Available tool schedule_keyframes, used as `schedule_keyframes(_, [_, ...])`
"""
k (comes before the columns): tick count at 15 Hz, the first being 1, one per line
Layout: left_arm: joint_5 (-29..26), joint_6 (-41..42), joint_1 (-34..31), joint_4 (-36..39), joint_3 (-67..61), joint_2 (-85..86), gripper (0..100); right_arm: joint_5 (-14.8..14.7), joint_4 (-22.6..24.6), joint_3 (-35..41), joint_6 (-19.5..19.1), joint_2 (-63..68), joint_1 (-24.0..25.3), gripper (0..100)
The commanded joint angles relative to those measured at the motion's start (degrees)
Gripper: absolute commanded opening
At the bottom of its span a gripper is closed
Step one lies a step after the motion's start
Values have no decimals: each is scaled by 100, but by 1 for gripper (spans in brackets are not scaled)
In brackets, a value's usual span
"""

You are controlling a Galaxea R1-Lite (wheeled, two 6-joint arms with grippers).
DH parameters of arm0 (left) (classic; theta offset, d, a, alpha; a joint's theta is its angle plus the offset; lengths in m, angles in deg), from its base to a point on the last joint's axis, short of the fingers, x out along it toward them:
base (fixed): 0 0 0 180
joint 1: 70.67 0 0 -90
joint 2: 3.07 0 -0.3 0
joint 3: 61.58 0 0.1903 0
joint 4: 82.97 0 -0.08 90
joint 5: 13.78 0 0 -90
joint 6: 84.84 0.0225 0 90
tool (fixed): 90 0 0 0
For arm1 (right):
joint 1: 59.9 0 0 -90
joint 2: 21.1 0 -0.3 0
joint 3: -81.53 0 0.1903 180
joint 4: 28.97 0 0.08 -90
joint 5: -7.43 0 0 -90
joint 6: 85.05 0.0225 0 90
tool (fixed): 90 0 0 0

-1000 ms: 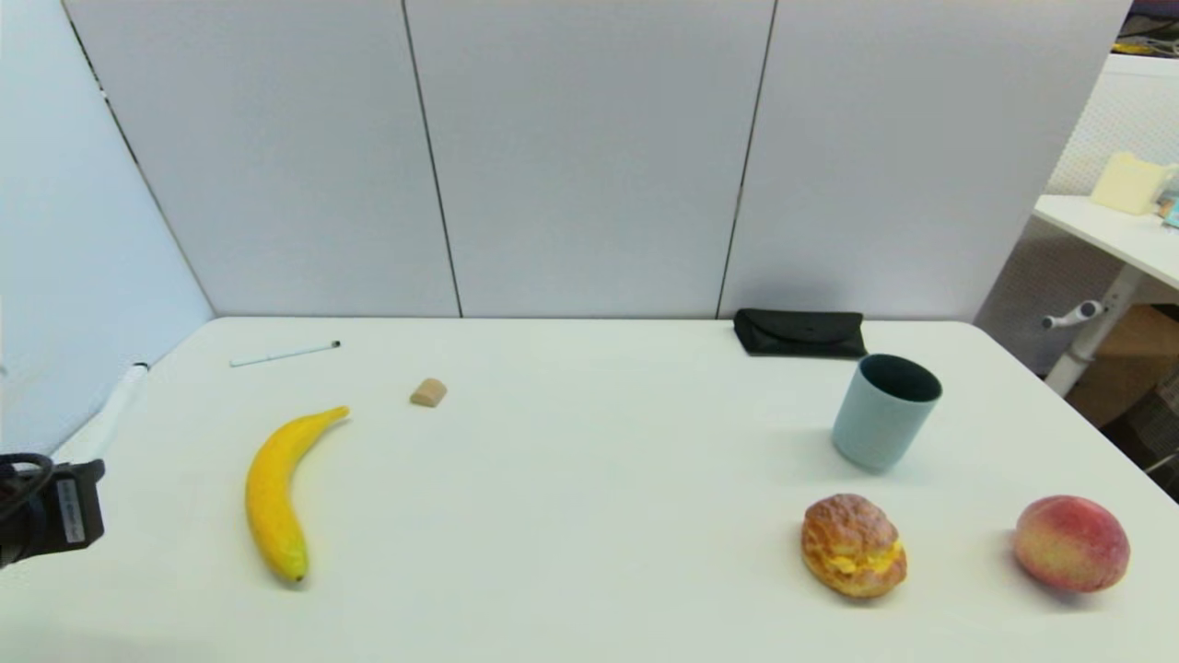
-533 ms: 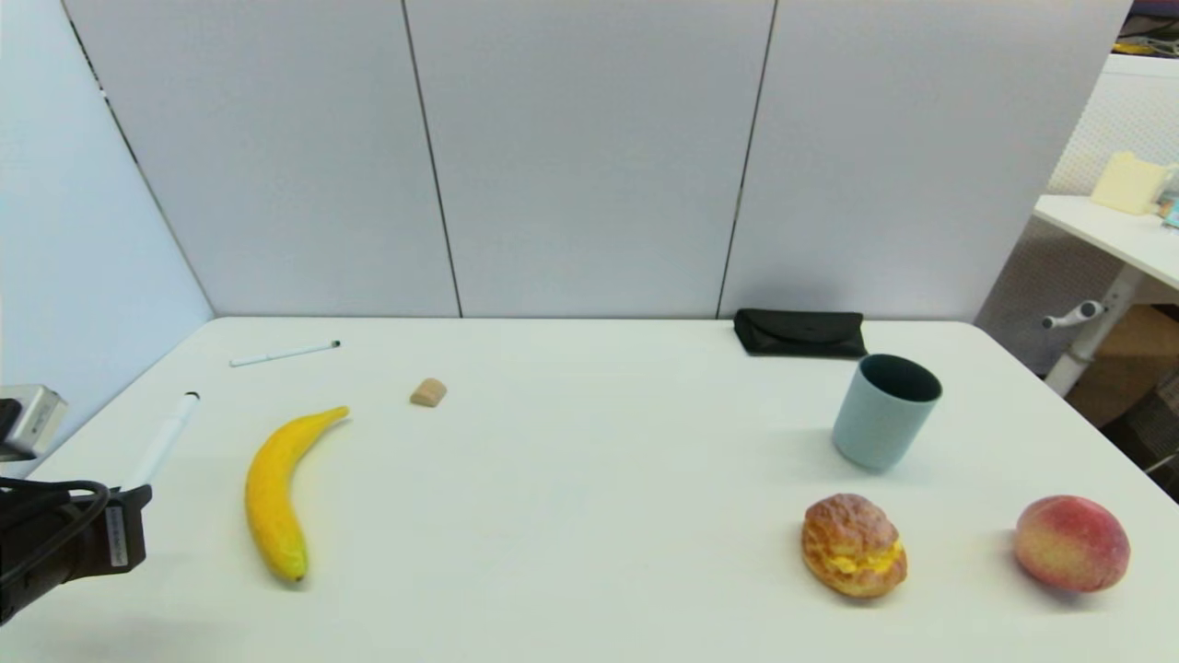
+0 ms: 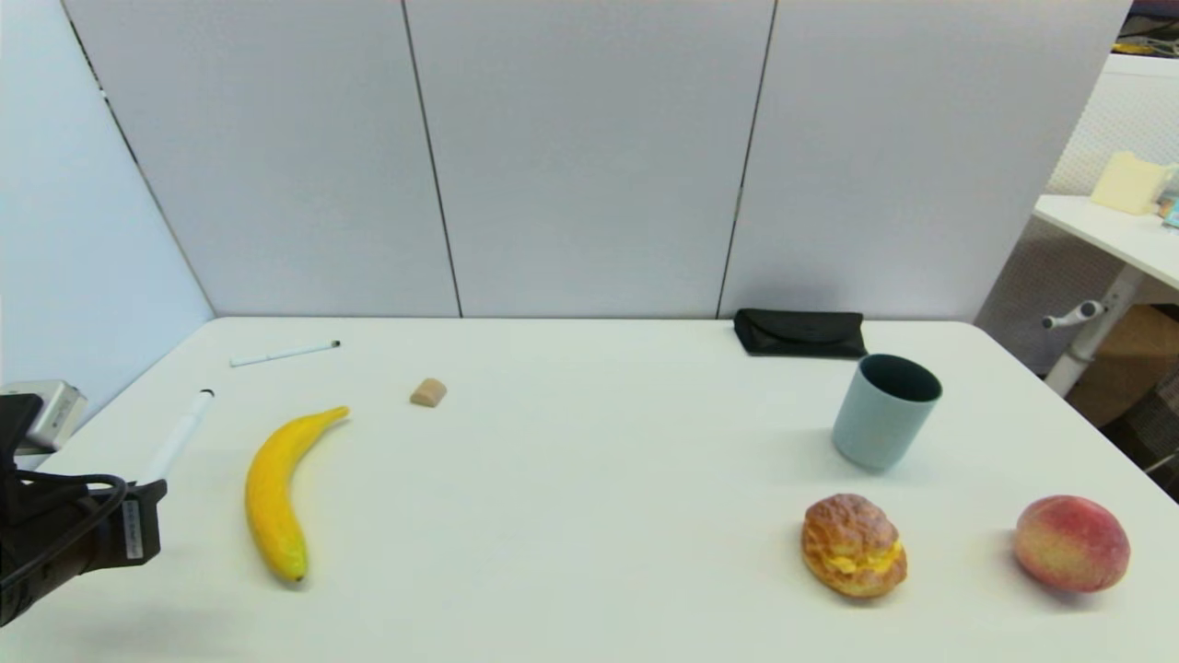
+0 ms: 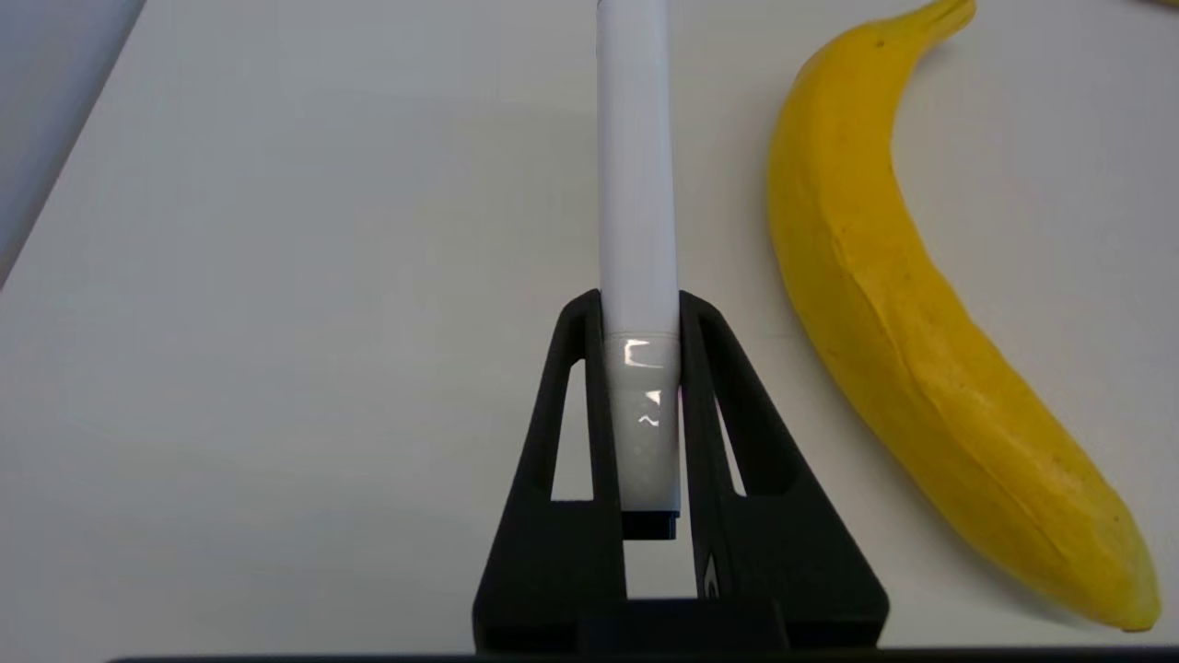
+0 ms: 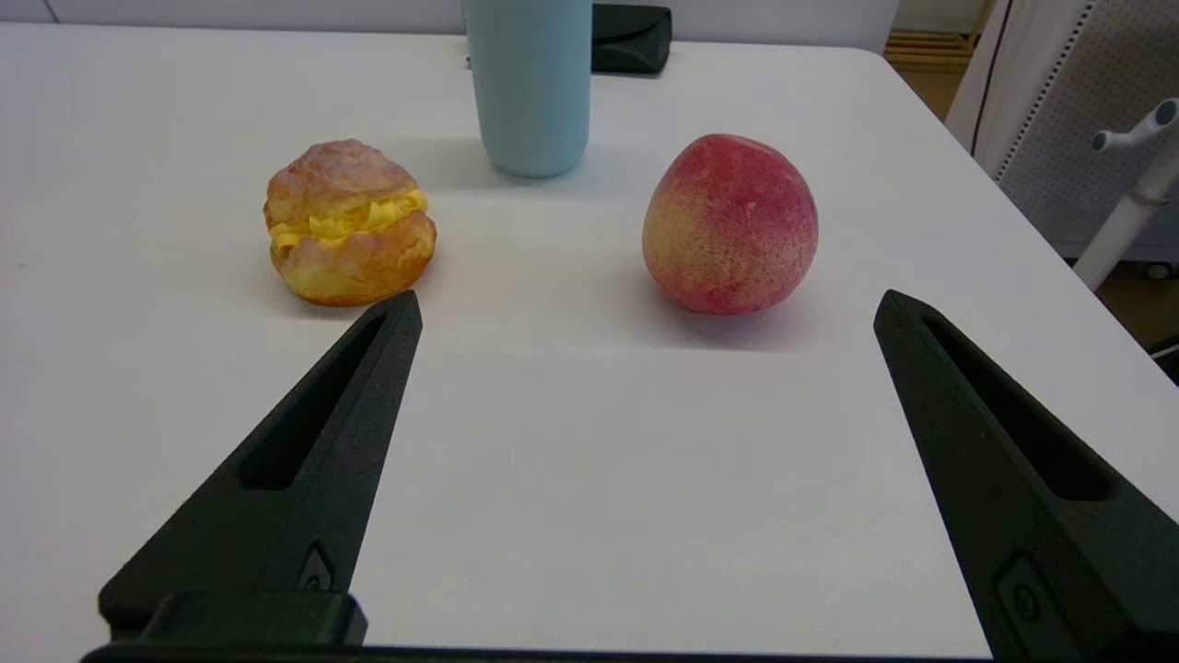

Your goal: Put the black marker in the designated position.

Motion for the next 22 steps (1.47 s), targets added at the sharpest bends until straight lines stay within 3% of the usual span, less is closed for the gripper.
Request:
schedule_keyframes(1, [-1,-12,-1,67,5,-41,0,-2,2,0,-5,7,-2,100])
schedule_keyframes(3, [-1,-12,-1,76,5,-41,0,7,2,0,-5,7,-2,100])
schedule_keyframes(4, [-1,-12,-1,76,5,-41,100,-2,2,0,-5,7,-2,100])
schedule_keyframes(10, [-1,-3,-1,172,22,-32,100,7,2,0,-5,7,-2,100])
schedule_keyframes(13, [-36,129,-1,234,682,407,100,-2,2,0,-5,7,-2,100])
schedule_keyframes(15, [-36,480,-1,-425,1569,908,100,7,2,0,-5,7,-2,100])
schedule_keyframes(18, [-282,630,51,-2561,3002,1858,100,-2,2,0,-5,7,-2,100])
schedule_keyframes(20, [-722,621,51,-3282,2940,2552,100,-2,2,0,-5,7,-2,100])
schedule_keyframes(22, [-801,621,51,-3440,2105,3404,100,-2,2,0,-5,7,-2,100])
